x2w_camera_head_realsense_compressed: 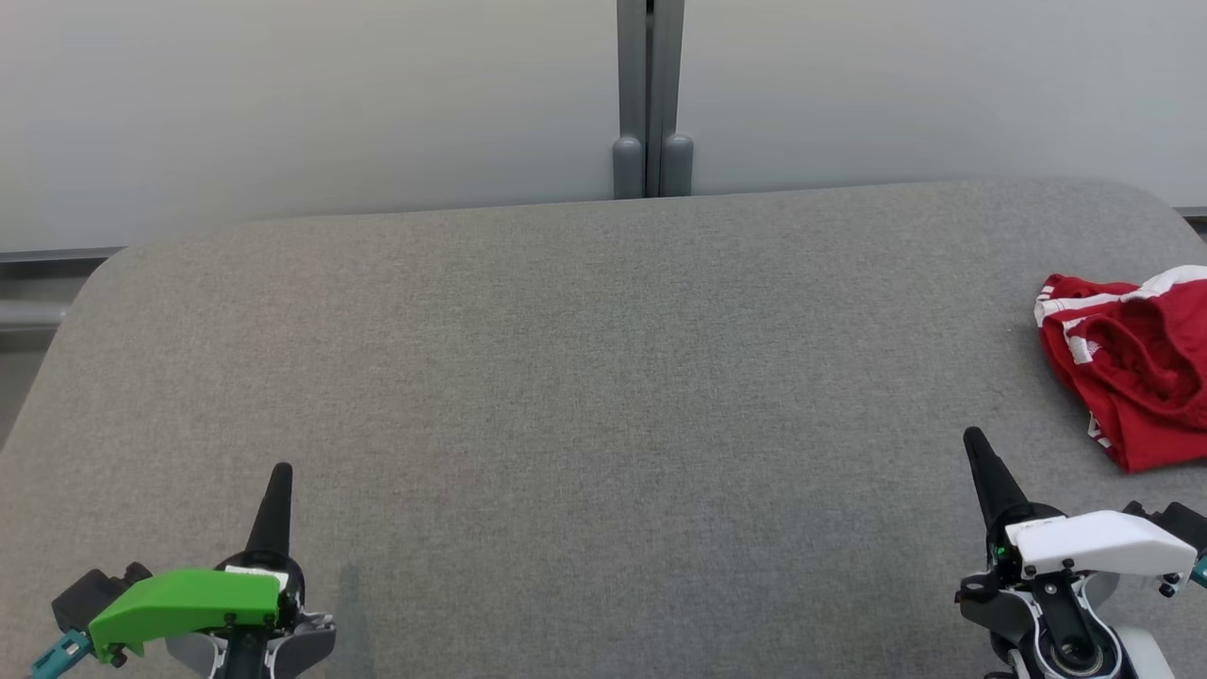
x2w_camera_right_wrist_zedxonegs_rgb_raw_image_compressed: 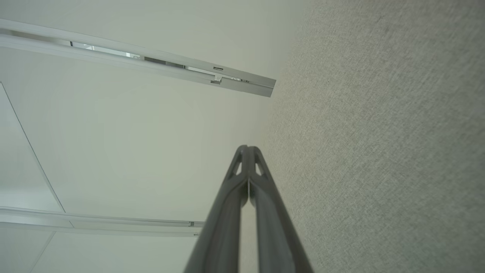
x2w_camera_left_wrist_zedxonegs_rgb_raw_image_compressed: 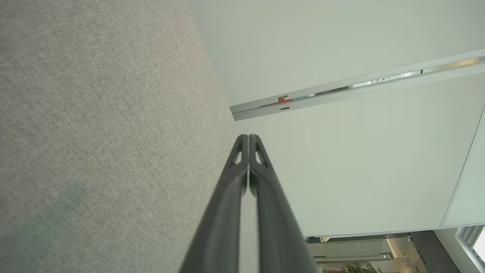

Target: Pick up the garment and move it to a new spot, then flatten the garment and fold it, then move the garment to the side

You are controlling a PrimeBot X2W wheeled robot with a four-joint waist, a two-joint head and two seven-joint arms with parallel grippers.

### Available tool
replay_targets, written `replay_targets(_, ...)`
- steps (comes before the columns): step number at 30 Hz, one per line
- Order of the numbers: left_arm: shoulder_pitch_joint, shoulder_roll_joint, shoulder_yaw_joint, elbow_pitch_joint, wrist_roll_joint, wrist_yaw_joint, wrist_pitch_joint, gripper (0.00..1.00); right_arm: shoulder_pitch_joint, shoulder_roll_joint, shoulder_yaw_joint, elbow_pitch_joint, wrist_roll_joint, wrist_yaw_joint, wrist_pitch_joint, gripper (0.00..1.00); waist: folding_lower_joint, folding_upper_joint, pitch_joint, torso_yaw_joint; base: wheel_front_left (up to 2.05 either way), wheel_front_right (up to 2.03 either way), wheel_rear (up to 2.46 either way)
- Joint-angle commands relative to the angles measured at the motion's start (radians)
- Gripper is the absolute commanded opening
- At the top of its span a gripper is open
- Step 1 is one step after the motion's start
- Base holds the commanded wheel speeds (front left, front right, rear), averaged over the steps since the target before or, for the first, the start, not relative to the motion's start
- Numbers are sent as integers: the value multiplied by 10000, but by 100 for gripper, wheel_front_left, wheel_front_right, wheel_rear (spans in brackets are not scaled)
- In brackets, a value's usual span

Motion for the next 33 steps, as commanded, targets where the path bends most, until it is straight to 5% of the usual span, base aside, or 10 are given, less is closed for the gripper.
replay_targets(1, -252, -26, 103, -86, -212, -92, 80, 0, -194, -60, -43, -93, 238, 6, 67, 0, 0, 0, 12, -7, 0, 0, 0)
replay_targets(33, -389, -219, 886, -243, -2011, -514, 691, 0, -353, -74, -203, -165, 2642, 4, 521, 0, 0, 0, 258, -154, 0, 0, 0)
